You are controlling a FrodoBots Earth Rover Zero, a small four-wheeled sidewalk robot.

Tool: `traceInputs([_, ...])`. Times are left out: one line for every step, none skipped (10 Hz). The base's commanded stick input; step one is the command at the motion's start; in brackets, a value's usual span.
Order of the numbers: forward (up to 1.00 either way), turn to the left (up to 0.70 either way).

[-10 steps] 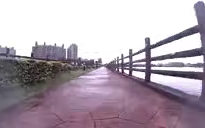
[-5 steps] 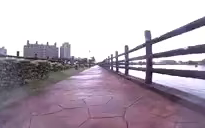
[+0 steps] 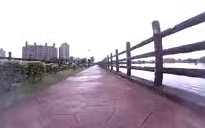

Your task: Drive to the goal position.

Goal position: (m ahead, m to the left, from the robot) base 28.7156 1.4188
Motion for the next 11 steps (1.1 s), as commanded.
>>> traceInputs([1.00,0.31])
traceInputs([1.00,0.11])
traceInputs([1.00,-0.01])
traceInputs([1.00,-0.01])
traceInputs([1.00,-0.01])
traceInputs([1.00,0.07])
traceInputs([1.00,0.29])
traceInputs([1.00,0.19])
traceInputs([1.00,0.05])
traceInputs([1.00,-0.01])
traceInputs([1.00,0.06])
